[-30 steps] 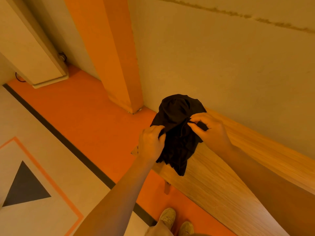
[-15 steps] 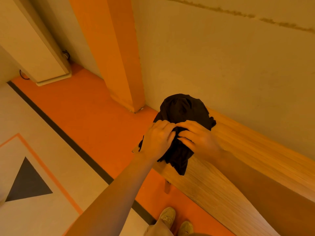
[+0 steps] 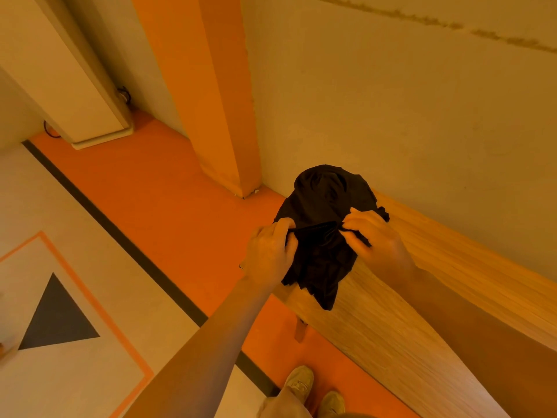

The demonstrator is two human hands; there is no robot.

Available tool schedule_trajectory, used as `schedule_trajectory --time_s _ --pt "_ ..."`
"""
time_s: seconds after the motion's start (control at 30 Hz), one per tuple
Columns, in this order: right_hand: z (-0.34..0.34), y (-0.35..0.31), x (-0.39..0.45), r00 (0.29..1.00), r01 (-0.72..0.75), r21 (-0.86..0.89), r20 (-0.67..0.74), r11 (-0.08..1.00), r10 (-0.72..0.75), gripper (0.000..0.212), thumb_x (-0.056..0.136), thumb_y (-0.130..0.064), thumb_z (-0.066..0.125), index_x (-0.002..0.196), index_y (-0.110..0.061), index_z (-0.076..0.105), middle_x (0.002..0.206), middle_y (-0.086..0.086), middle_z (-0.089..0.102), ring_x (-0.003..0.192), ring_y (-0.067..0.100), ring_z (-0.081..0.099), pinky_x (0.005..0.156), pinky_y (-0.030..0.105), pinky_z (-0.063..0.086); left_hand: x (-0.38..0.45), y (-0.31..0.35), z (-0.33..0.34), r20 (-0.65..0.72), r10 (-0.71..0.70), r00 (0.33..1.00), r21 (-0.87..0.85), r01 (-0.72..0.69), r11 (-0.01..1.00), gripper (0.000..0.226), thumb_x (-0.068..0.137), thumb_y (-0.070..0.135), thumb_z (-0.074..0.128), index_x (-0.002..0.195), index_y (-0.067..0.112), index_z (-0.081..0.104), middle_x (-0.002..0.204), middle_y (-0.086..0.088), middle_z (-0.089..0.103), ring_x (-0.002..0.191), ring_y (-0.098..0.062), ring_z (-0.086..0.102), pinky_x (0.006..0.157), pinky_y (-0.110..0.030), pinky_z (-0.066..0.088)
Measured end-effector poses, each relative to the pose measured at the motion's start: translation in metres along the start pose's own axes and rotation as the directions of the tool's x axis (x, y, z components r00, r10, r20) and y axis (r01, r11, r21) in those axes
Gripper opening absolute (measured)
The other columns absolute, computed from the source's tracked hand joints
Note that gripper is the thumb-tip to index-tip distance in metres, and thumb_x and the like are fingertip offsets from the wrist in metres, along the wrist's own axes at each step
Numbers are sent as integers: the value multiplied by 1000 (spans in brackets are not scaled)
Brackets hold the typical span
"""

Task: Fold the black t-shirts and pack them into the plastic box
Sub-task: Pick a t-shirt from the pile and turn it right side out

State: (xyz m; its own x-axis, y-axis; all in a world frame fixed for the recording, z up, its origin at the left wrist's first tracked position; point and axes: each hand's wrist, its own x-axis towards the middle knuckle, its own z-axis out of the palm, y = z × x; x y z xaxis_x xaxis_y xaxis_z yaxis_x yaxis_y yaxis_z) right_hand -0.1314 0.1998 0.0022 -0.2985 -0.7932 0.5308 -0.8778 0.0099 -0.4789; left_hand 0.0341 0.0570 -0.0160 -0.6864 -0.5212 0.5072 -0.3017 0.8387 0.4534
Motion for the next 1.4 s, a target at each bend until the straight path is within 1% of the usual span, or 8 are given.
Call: schedule_trajectory --time_s 0.17,0.3,0.37,0.5,0.63,0.77,1.07,1.4 --pt "1 9 -11 996 -58 -60 60 997 62 16 89 -17 60 96 -6 69 101 5 64 104 17 59 107 20 36 0 -7 -3 -34 133 990 30 -132 991 28 92 25 52 95 5 71 78 -5 70 68 -19 66 56 -31 53" --pt "12 -6 -4 984 23 -94 175 995 -6 17 89 -24 62 93 -11 71 118 2 61 121 16 51 101 24 39 6 -3 1 7 206 979 -22 -206 978 27 89 23 54 95 4 72 83 -7 71 74 -21 68 57 -31 56" --pt "20 -12 1 981 30 -79 195 996 -14 14 89 -21 65 95 -11 72 116 3 65 119 18 54 101 25 41 10 2 3 41 222 974 -47 -220 974 27 88 23 54 94 3 72 82 -7 71 74 -22 68 58 -31 56" --pt "25 -13 4 989 -33 -39 146 999 38 18 87 -18 62 97 -6 71 104 7 69 108 11 55 100 10 32 9 -2 -4 49 159 986 -76 -155 985 29 89 26 56 94 3 73 86 -8 72 79 -21 69 69 -28 56" --pt "16 -7 0 992 -57 -28 115 998 60 24 91 -23 56 96 -6 71 103 6 68 107 8 53 96 4 33 2 -15 -19 33 172 985 -59 -170 984 30 89 28 56 94 5 74 88 -6 74 83 -19 70 75 -28 55" --pt "10 1 -4 989 -115 -32 95 993 117 16 89 -15 62 99 -5 70 103 7 67 108 9 54 97 4 34 -3 -24 -25 45 121 992 -78 -118 990 30 89 30 56 97 6 74 91 -5 73 87 -17 66 80 -24 51" --pt "2 2 -8 991 -88 -45 93 995 92 30 93 -31 52 101 -8 71 101 4 68 104 8 55 94 7 37 0 -16 -24 75 84 994 -125 -74 989 30 93 28 51 97 6 71 92 -5 71 89 -14 62 82 -19 45" --pt "-25 -9 10 996 16 -123 88 992 -5 31 92 -34 51 101 -13 72 97 0 70 96 7 57 87 9 40 49 14 -29 104 254 962 -230 -225 947 14 89 12 62 97 3 70 90 -6 67 84 -9 56 75 -10 41"
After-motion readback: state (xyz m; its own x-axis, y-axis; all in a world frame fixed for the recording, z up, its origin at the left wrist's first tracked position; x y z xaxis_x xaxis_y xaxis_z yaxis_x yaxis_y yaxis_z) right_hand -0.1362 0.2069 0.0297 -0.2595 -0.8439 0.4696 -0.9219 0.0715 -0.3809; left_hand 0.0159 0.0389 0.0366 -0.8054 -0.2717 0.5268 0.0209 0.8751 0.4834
